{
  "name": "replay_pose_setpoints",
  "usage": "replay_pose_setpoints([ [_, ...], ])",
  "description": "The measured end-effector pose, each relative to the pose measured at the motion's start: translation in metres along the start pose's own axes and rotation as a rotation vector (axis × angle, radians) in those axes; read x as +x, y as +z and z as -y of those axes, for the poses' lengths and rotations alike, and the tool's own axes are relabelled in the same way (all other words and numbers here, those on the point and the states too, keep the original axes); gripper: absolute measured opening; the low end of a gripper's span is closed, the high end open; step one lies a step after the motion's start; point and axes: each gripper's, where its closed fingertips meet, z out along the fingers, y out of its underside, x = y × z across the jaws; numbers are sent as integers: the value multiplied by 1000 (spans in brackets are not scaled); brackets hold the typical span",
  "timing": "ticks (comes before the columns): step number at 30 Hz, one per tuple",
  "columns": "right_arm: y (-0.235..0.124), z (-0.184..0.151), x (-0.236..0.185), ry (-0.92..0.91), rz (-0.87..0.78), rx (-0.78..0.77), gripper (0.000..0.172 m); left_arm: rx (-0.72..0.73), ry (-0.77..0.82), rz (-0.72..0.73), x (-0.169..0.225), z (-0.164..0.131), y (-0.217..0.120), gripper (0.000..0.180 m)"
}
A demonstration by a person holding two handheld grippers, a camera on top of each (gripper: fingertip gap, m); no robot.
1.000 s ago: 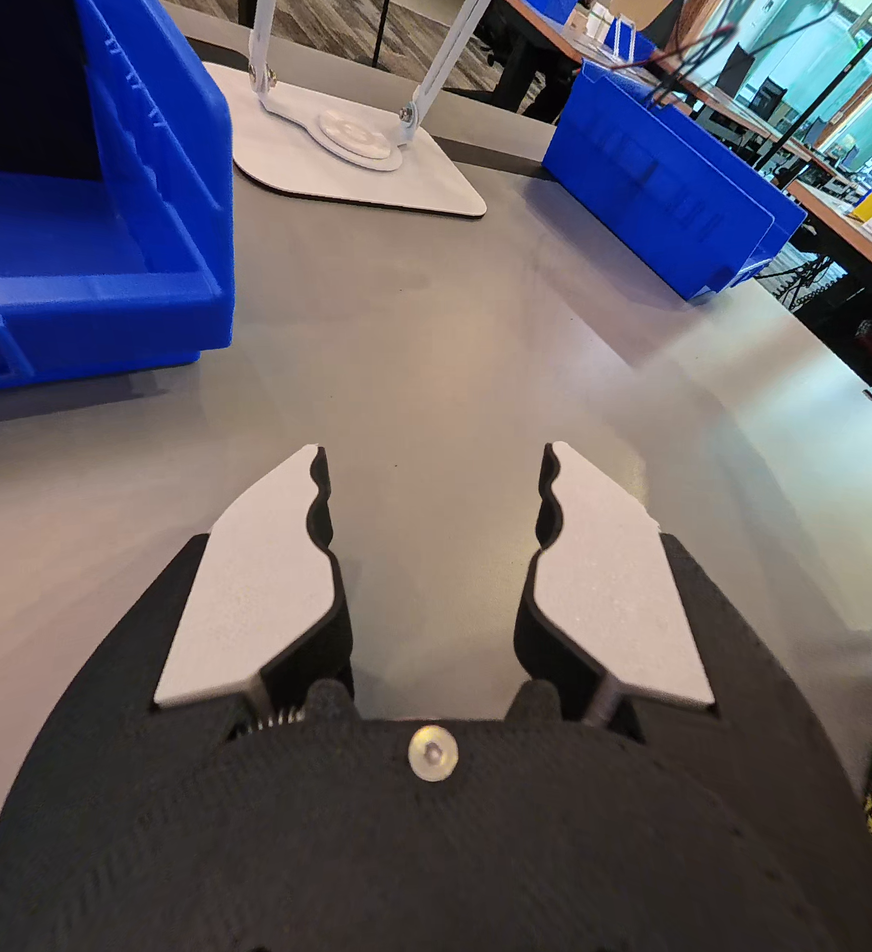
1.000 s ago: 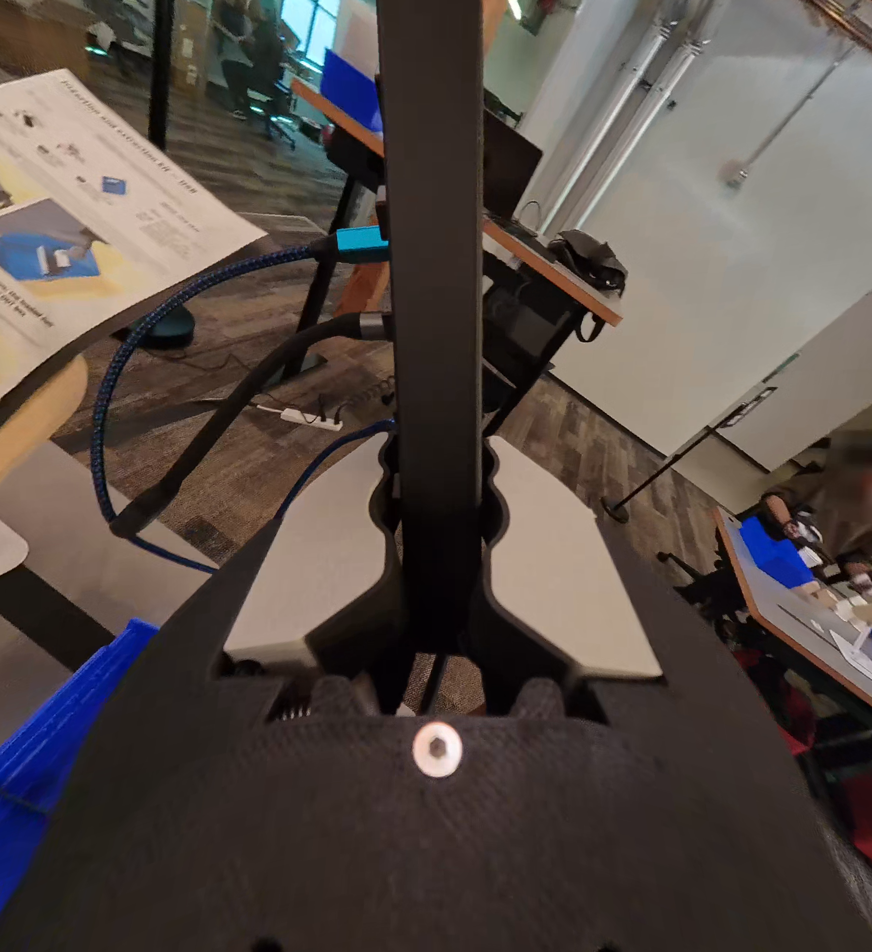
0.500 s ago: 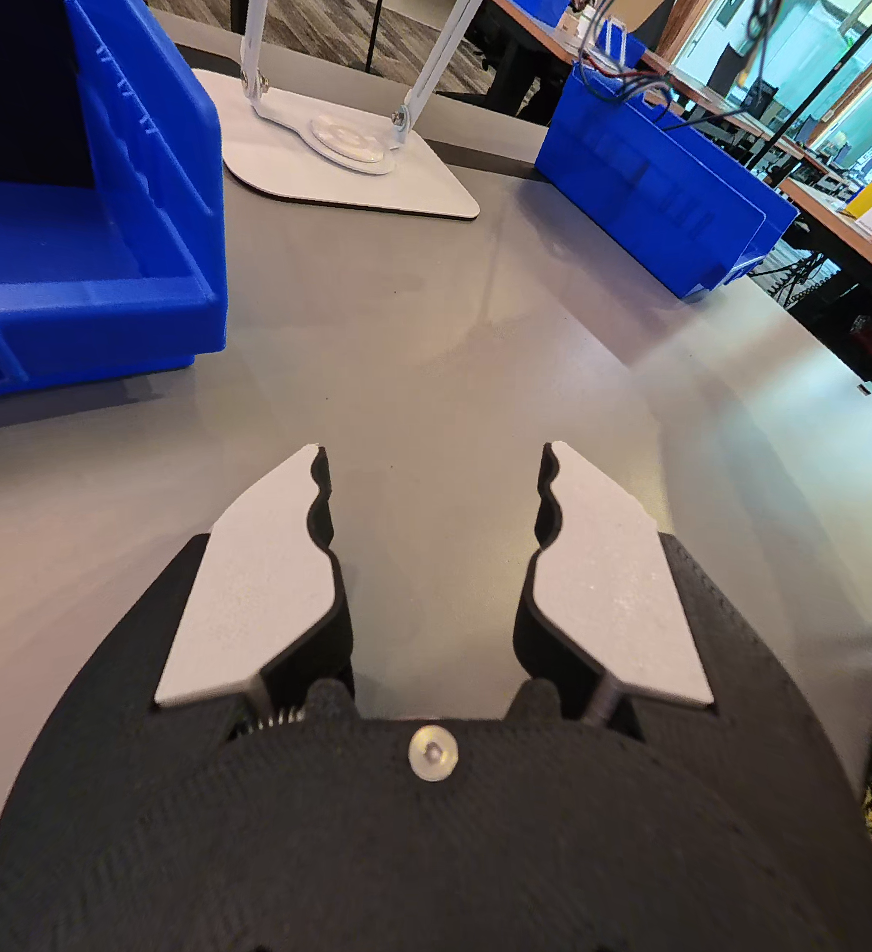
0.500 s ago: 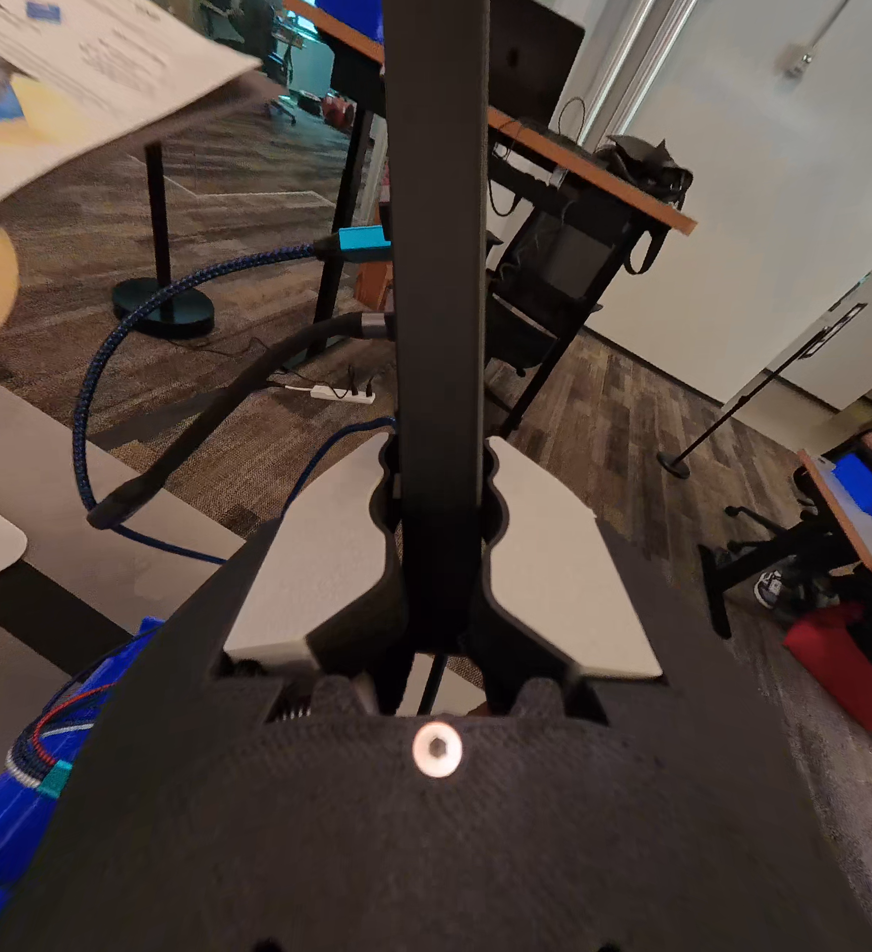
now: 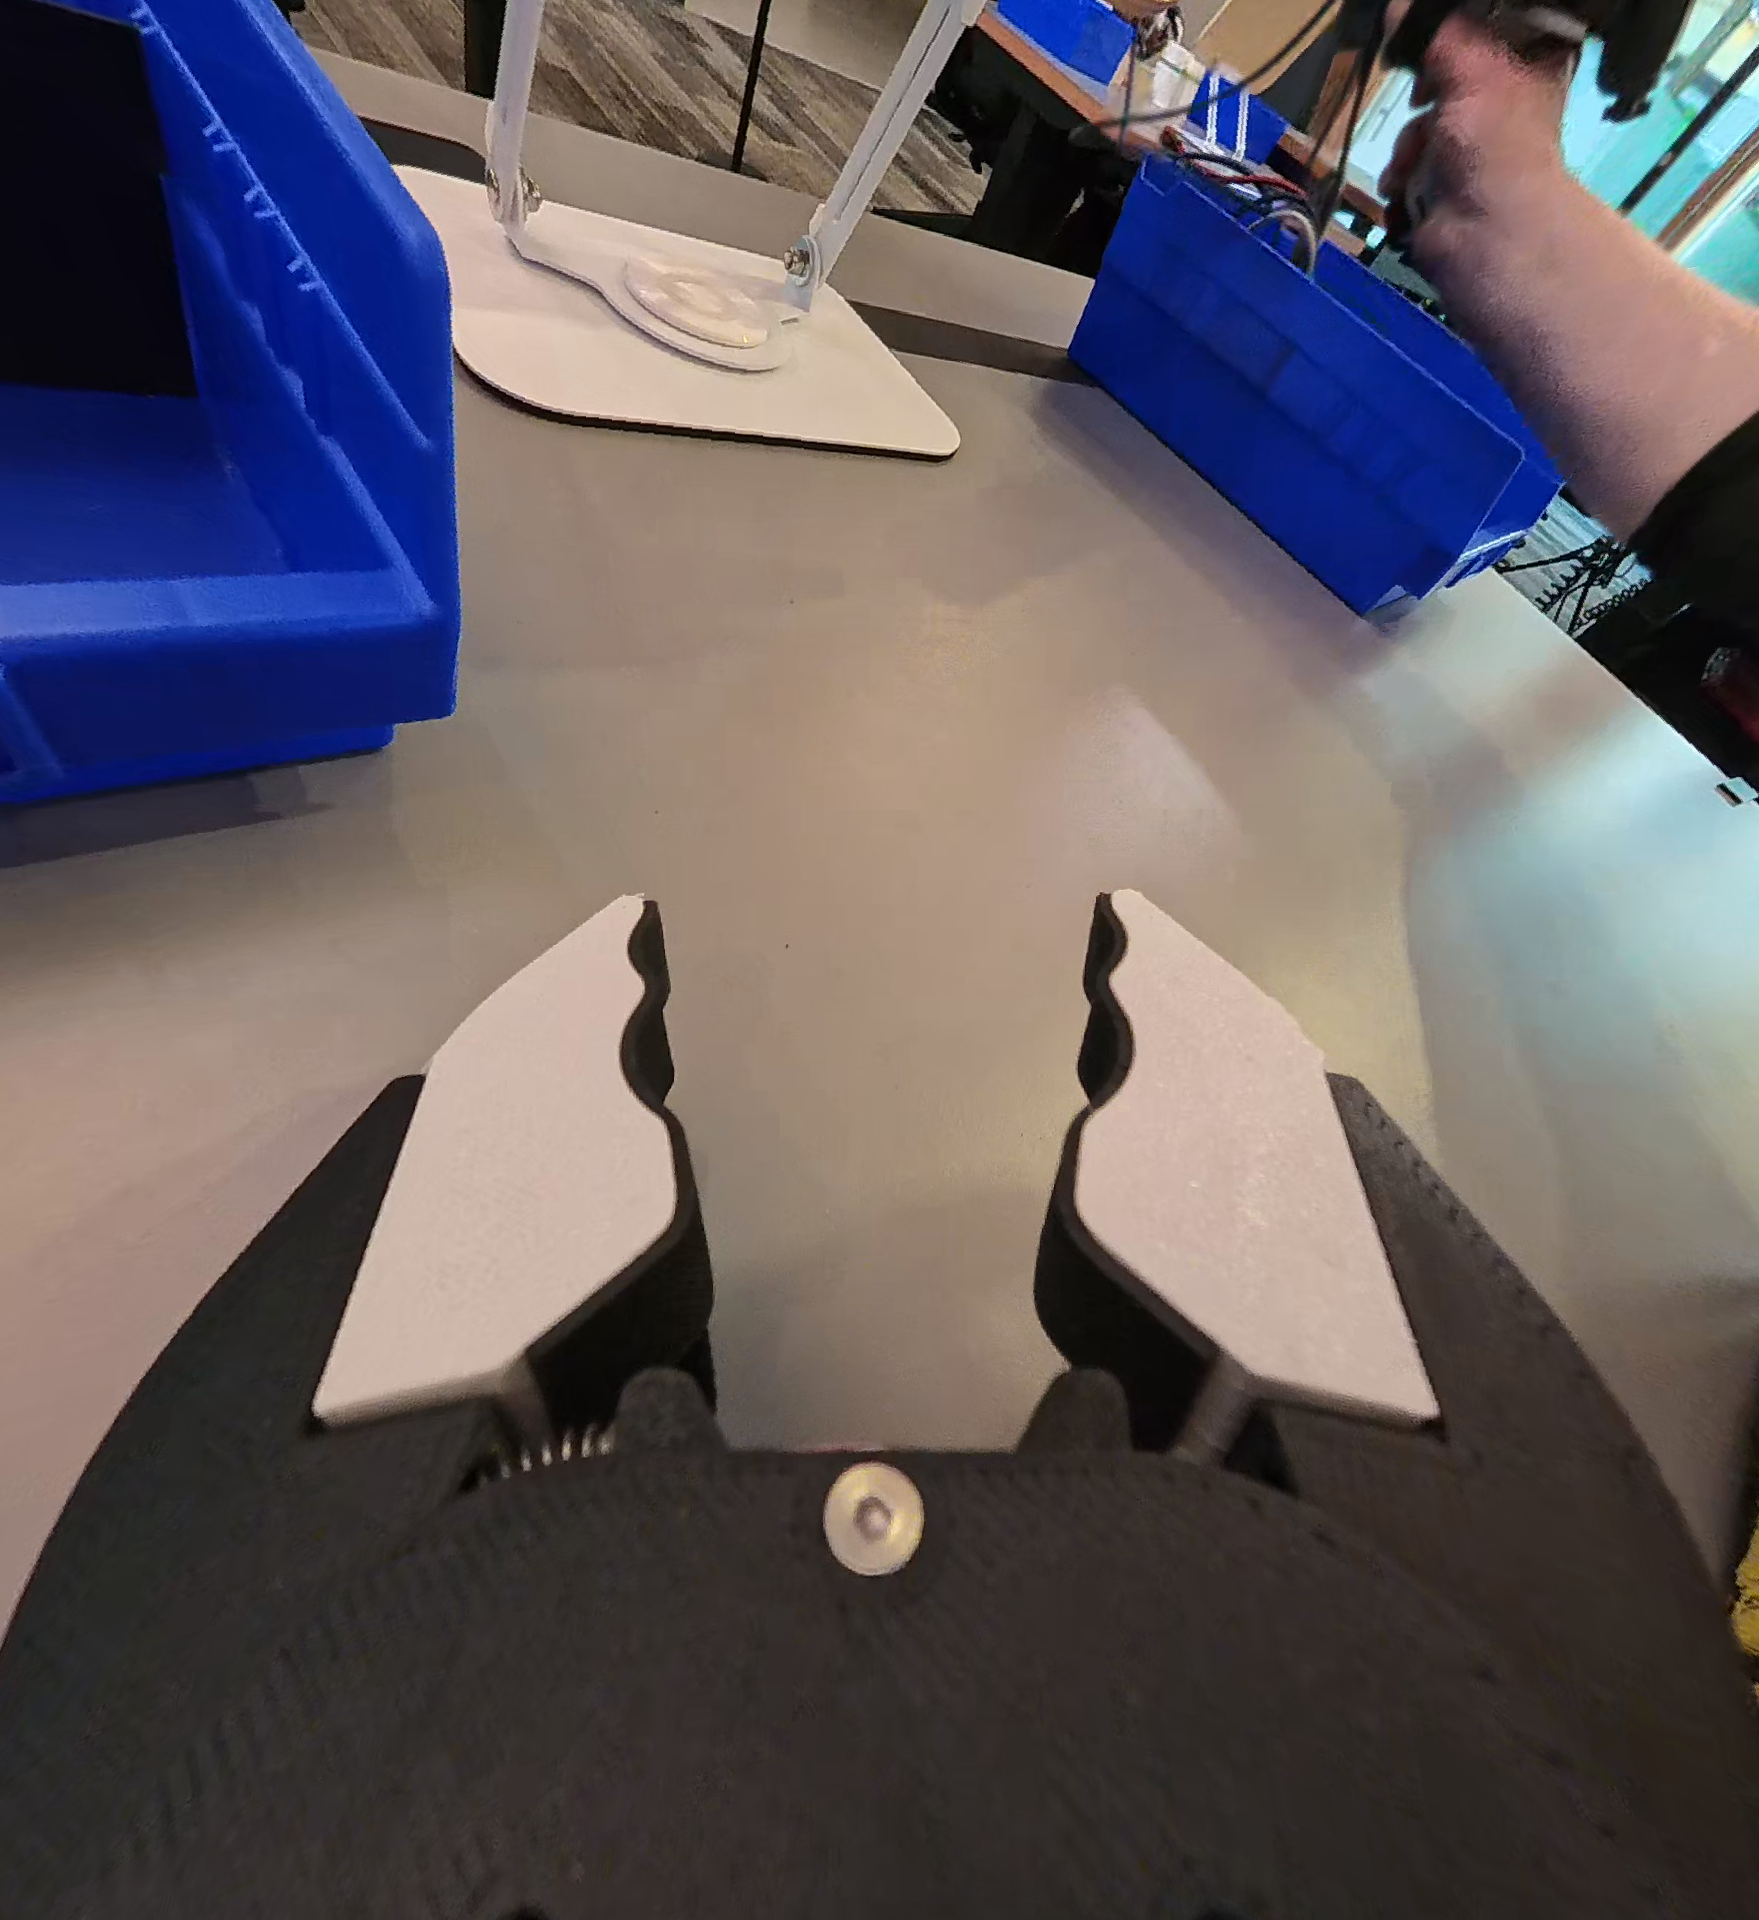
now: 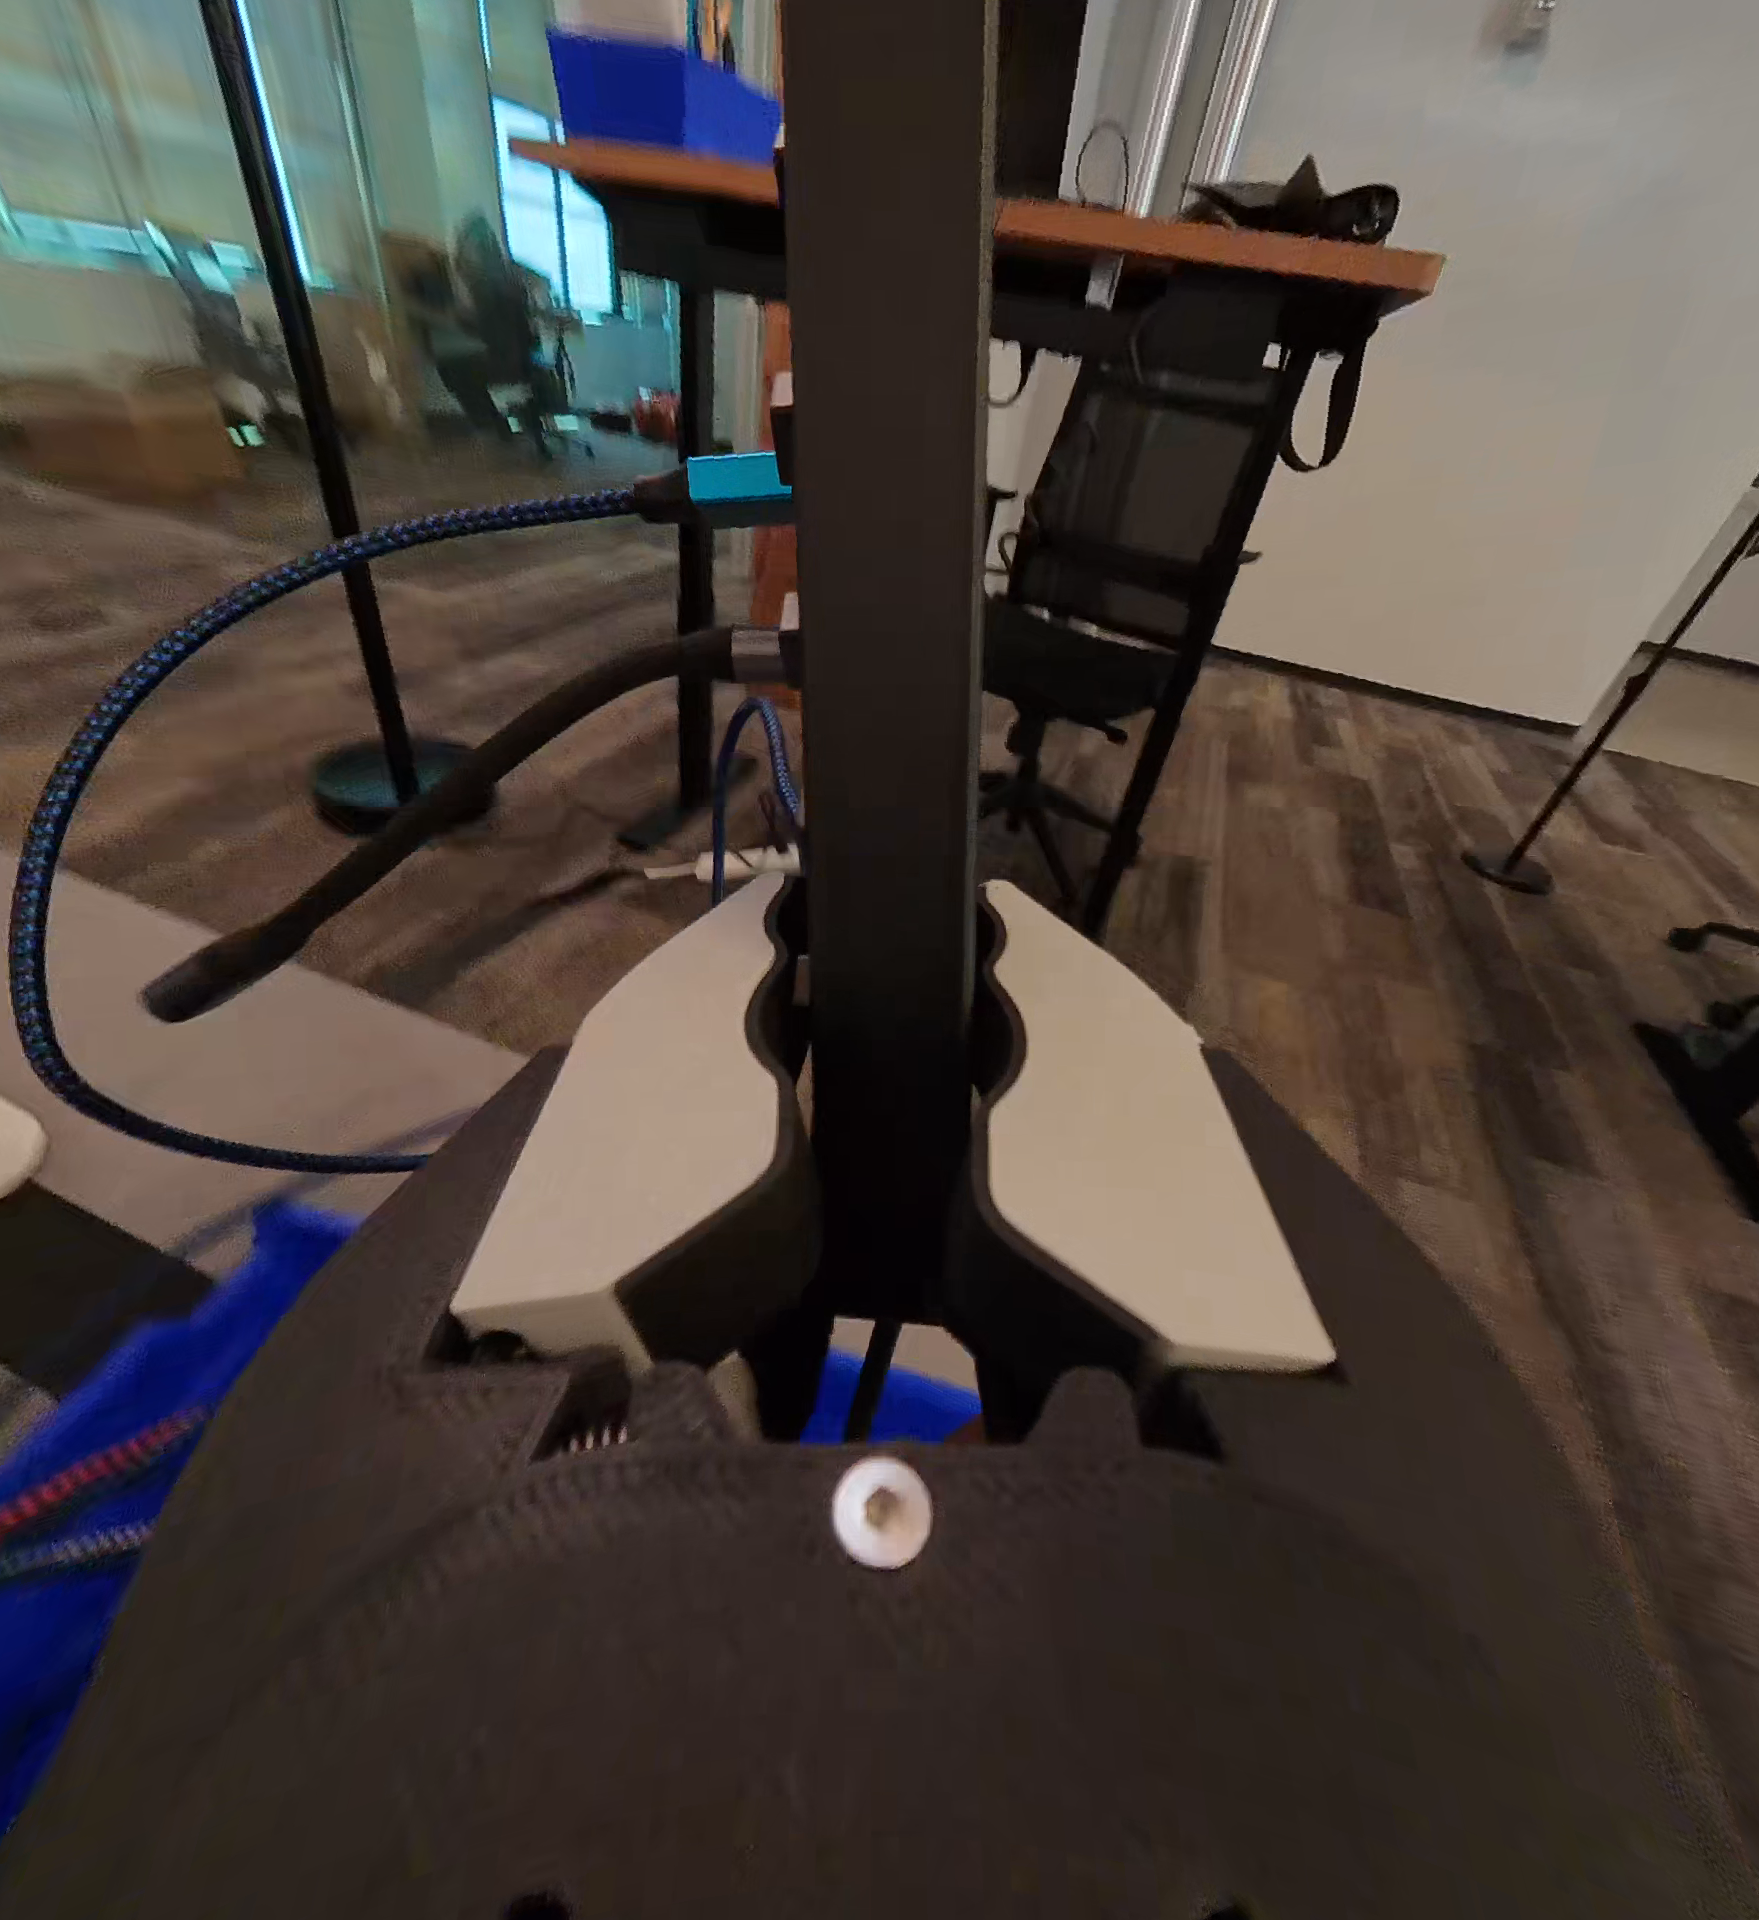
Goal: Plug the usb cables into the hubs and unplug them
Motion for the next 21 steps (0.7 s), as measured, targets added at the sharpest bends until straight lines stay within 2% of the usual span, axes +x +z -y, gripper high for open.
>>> replay_pose_setpoints([
  [6,-29,-56,-14,-204,37,-236,29,-6,4,-7,1,-1,1,77],
  [14,-70,-102,-22,-480,199,-493,29,0,11,-4,2,0,0,77],
  [19,-75,-137,-28,-695,264,-694,29,-12,15,-7,2,-1,1,77],
  [21,-71,-142,-31,-743,274,-709,29,-13,19,-3,2,-1,1,77],
])
